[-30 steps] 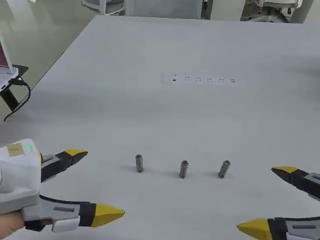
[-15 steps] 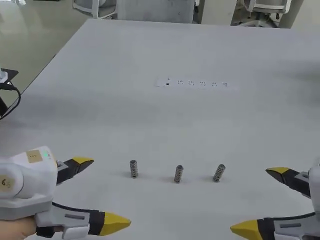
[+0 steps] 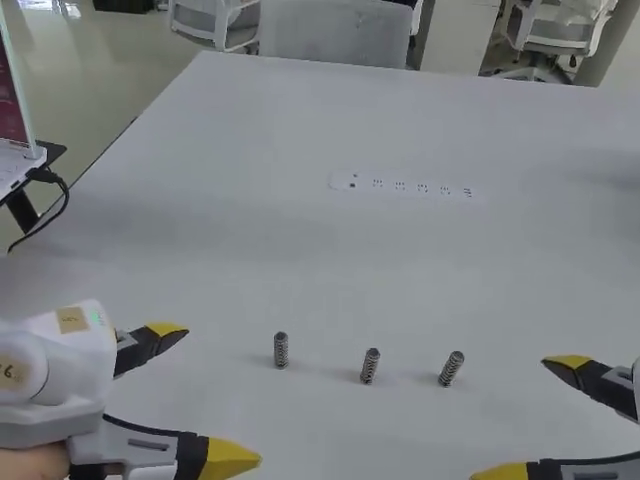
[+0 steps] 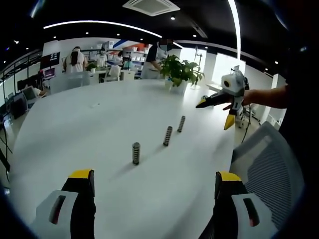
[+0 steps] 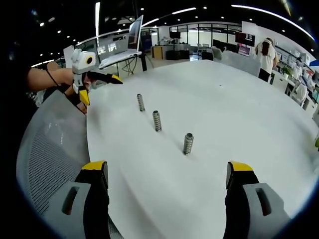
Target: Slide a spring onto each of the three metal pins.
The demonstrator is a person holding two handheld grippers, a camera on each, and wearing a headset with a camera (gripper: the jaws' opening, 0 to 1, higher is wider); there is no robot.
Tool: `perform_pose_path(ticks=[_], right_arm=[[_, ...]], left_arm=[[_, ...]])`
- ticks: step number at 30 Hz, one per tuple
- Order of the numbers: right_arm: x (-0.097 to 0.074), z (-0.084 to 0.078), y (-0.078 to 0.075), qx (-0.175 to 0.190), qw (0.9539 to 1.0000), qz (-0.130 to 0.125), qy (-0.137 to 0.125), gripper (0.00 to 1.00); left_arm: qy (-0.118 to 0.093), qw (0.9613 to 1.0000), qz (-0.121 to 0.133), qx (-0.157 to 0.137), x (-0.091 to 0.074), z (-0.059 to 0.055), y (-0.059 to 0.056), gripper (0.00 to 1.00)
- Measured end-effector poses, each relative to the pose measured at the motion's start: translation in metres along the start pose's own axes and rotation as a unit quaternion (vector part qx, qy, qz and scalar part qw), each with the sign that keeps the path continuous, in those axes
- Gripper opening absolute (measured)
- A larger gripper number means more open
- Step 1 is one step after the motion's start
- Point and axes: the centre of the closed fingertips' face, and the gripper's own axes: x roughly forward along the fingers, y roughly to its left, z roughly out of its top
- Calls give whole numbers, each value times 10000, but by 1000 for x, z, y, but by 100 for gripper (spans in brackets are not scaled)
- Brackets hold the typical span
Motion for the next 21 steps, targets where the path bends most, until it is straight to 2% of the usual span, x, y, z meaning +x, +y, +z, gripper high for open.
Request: perform_pose_path(ticks=[7,11,21], right_arm=[[-5,-4,0,-2,10000,-23,21,99],[-8,-4,-2,14,10000,-62,10,99],[-7,-3,-3,27,9999,-93,-38,99]], left_arm=[[-7,9999,-25,128,3,8,-5,98],[74,9998,-35,179,2,6,-5,98],[74,9998,-13,193,0,5,-6,98]])
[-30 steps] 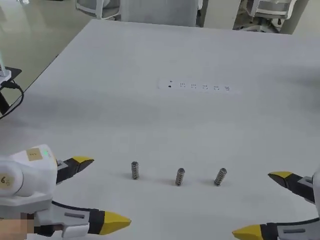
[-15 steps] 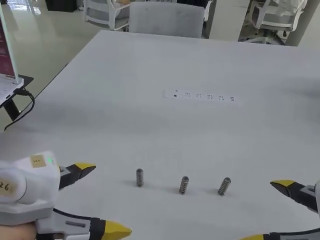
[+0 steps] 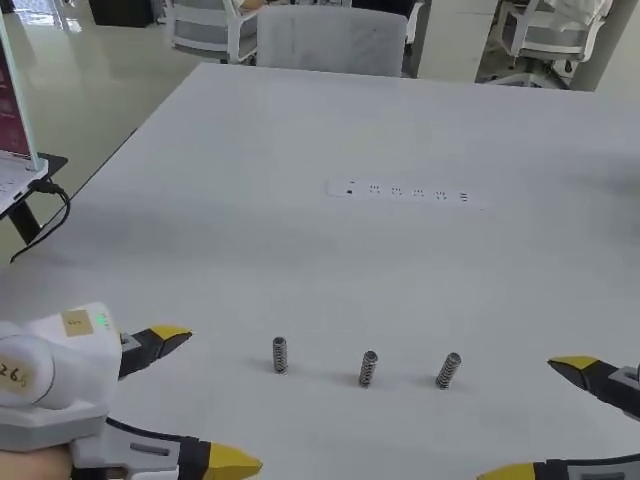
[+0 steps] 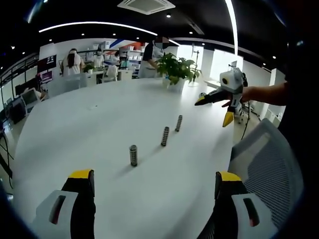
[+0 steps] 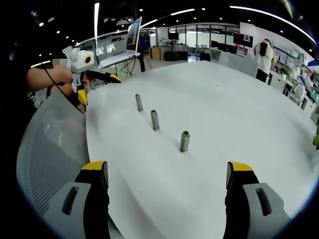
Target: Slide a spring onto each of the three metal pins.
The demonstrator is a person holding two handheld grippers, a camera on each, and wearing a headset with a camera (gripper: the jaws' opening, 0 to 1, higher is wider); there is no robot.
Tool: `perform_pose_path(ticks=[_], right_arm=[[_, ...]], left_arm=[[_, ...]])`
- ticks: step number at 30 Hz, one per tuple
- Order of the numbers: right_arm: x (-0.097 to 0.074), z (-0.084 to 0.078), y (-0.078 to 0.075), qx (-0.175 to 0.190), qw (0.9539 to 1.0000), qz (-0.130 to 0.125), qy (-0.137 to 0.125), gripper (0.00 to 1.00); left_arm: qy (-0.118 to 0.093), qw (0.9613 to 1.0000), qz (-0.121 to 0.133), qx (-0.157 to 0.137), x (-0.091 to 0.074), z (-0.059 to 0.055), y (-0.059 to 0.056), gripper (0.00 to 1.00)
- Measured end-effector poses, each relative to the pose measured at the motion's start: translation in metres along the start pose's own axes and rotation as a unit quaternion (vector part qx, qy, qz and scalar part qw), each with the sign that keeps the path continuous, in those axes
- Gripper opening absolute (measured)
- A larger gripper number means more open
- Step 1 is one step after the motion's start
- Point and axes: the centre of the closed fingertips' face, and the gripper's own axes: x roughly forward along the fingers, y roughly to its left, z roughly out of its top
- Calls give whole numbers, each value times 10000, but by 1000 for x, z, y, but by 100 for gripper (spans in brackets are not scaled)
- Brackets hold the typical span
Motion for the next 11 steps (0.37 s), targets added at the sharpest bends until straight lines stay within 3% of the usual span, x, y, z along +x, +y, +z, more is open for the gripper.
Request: perform_pose_path(ticks=[11], right_arm=[[4,-5,-1,55,10000,17,39,99]], left_arm=[[35,10000,-10,-73,3,-3,1,98]])
